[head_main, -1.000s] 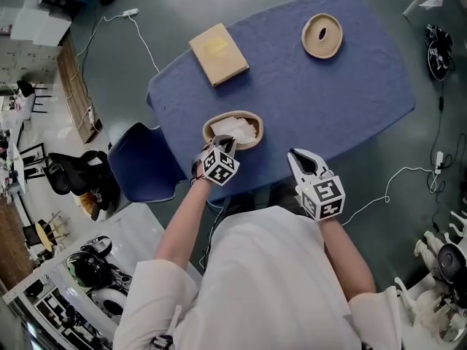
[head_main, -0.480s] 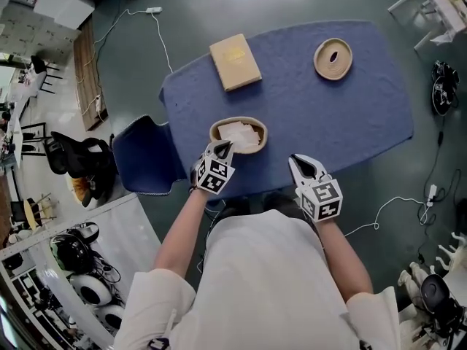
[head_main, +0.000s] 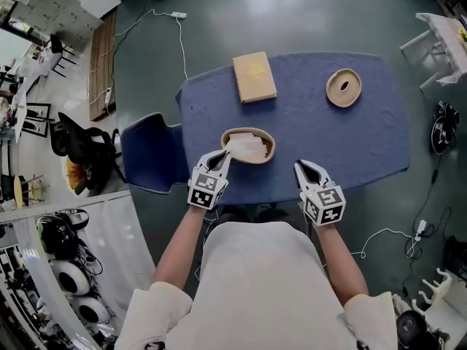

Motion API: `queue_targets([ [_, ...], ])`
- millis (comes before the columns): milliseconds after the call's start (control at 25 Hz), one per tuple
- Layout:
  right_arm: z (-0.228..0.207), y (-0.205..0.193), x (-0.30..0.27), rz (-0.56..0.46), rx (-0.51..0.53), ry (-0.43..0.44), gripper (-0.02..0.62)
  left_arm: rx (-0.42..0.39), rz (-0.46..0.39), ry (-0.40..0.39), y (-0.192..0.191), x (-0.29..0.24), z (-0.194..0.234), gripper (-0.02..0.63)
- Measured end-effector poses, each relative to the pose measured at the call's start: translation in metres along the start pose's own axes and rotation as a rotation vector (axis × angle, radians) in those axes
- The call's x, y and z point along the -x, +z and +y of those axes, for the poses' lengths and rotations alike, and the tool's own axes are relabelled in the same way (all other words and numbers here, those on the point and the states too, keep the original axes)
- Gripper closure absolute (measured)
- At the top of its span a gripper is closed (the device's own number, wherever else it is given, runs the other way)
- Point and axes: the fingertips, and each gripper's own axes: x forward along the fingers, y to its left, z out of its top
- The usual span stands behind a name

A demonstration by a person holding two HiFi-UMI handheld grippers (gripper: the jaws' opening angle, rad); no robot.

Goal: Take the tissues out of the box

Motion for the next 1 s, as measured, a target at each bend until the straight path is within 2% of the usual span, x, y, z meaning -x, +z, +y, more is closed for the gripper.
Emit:
queue_targets([
  [160,0.010,0.010,-0.002,-0.004,0.047,0.008,0.560,0.071,-0.079,0.022,0.015,0.034,0.008,0.591],
  [440,0.029,0.051,0.003,-0.054,0.104,0.015,0.559,0.130,-0.235,0.071,0.054,0.104,0.030,0.591],
  [720,0.051,0.098,0.015,-0.124,0.171,0.021,0.559,0.160,-0.380,0.129,0.087,0.169,0.053,0.591],
  [1000,0.075,0.137,0.033,-0.210,0.264,0.012,0.558,0.173,-0.485,0.189,0.106,0.217,0.073,0.591],
])
